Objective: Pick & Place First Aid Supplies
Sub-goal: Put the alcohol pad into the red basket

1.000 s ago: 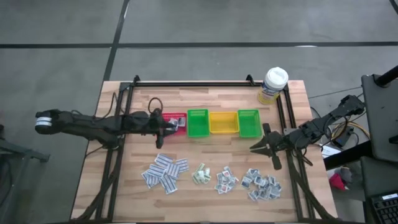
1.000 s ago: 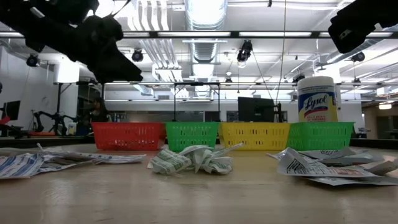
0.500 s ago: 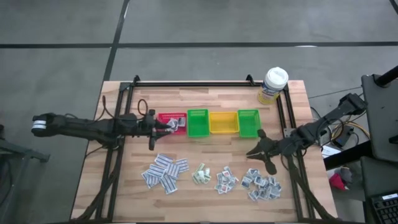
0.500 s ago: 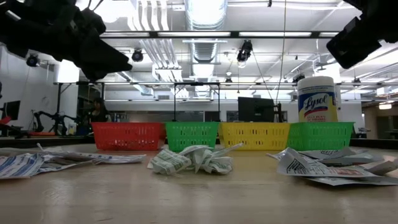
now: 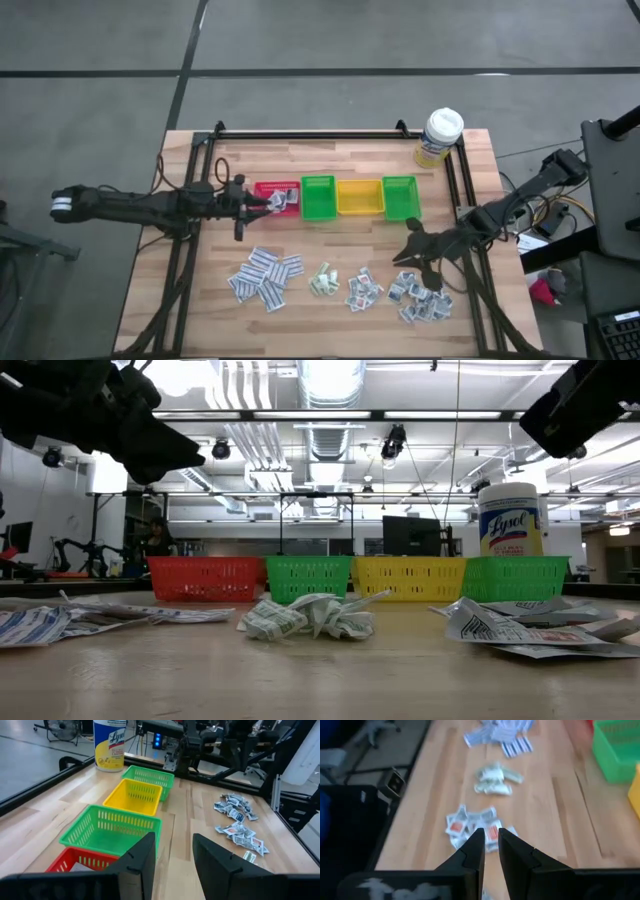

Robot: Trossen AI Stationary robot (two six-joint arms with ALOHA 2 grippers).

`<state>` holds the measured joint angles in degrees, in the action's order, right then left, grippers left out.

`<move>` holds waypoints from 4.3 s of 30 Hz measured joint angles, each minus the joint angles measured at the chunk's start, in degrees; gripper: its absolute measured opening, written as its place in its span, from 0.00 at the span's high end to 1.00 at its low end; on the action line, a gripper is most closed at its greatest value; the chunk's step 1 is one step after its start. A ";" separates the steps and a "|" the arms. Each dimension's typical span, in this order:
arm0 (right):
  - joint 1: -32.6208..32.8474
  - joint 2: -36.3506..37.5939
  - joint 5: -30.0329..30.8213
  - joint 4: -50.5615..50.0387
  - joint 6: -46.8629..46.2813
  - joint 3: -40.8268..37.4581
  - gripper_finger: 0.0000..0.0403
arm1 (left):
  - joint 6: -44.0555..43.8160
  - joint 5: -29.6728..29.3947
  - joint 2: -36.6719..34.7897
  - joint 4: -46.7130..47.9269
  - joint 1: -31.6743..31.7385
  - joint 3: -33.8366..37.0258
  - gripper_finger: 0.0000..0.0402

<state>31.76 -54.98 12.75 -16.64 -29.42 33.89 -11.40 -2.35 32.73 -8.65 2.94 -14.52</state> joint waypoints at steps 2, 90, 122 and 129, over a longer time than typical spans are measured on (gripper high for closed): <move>0.01 -1.94 -0.28 -4.96 -2.43 2.18 0.84 | 0.00 -0.01 -0.15 0.35 0.00 0.00 0.69; -0.02 -33.17 -14.71 -14.28 -18.26 10.56 0.84 | -1.22 1.07 -5.88 1.82 -0.11 3.54 0.69; -0.02 -27.19 -14.10 -14.55 -16.85 10.64 0.98 | -1.22 1.03 -5.88 1.82 -0.10 3.54 0.69; -0.02 -22.58 -10.75 -16.69 -15.60 10.71 0.98 | -1.22 1.04 -5.88 1.80 -0.09 3.54 0.69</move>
<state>31.75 -77.56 2.00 -33.33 -45.02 44.60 -12.62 -1.31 26.85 -6.85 2.85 -10.98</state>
